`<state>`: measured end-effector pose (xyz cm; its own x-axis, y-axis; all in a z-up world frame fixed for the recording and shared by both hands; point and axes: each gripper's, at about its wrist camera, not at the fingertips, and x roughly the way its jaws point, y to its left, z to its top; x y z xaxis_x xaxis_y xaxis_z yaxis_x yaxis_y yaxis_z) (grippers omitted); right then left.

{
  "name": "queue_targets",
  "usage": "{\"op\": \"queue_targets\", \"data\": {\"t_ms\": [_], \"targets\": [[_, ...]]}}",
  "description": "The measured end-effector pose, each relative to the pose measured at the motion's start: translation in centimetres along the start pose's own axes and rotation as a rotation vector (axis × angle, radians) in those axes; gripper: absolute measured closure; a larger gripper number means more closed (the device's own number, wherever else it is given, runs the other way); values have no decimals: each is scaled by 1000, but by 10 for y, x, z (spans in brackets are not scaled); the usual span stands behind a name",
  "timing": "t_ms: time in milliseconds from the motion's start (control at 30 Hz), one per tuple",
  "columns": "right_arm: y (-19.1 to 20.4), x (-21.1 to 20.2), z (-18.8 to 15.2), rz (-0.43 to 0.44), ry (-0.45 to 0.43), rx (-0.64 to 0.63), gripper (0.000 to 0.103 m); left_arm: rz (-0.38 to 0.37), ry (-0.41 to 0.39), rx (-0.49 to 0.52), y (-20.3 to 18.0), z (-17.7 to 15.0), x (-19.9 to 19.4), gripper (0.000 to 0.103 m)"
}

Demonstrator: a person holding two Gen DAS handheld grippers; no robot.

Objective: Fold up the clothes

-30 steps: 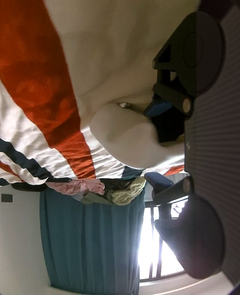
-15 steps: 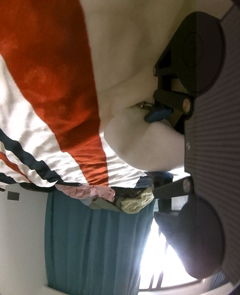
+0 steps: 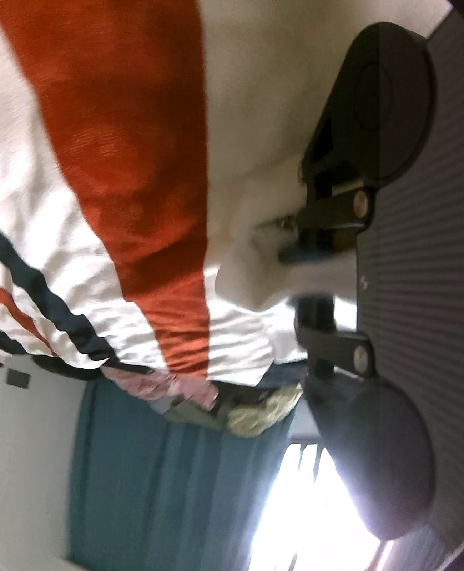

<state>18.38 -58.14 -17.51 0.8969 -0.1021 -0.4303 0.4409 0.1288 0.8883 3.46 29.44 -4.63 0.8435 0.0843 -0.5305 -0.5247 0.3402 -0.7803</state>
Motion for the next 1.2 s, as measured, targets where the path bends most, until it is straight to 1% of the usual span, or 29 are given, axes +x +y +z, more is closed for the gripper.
{"op": "queue_targets", "data": {"t_ms": [100, 233, 300, 433, 500, 533, 633, 767, 867, 900, 933, 1000, 1033, 1067, 1100, 1133, 1167, 1200], "targets": [[9, -12, 0, -7, -42, -54, 93, -4, -2, -19, 12, 2, -1, 95], [24, -47, 1, -5, -156, -120, 95, -22, -10, -27, 15, 3, -2, 95], [29, -68, 1, -18, -227, -143, 95, -35, -14, -41, 17, 4, -2, 95], [23, -100, 2, -148, -330, -123, 95, -44, -30, -56, 23, 6, -6, 95], [13, -112, 4, -235, -370, -93, 96, -32, -41, -54, 25, 5, -10, 95], [7, -115, 6, -267, -375, -73, 96, -15, -42, -51, 25, 5, -13, 95], [-9, -116, 8, -324, -363, -15, 96, 73, -35, -14, 22, 2, -14, 95], [-11, -116, 0, -417, -360, -47, 96, 144, -28, 68, 14, 2, -14, 95], [-12, -117, -4, -449, -356, -50, 95, 189, -30, 143, 6, -1, -17, 93], [-11, -117, -4, -455, -349, -46, 94, 215, -38, 170, 3, -2, -18, 92], [-11, -117, -3, -460, -343, -43, 93, 240, -46, 194, -1, -4, -20, 89], [-8, -118, 0, -466, -319, -42, 91, 274, -55, 234, -8, -6, -23, 86], [-4, -119, 1, -469, -309, -51, 88, 295, -63, 265, -13, -8, -25, 80], [1, -121, 3, -477, -312, -77, 76, 320, -79, 303, -20, -11, -29, 65], [8, -124, 2, -484, -330, -108, 68, 333, -103, 340, -27, -14, -34, 56], [14, -129, 0, -486, -356, -137, 46, 338, -134, 381, -34, -18, -40, 39], [22, -133, -2, -480, -386, -169, 28, 342, -167, 422, -42, -22, -46, 28], [30, -138, -4, -466, -418, -205, 23, 345, -199, 466, -50, -27, -52, 24]]}}
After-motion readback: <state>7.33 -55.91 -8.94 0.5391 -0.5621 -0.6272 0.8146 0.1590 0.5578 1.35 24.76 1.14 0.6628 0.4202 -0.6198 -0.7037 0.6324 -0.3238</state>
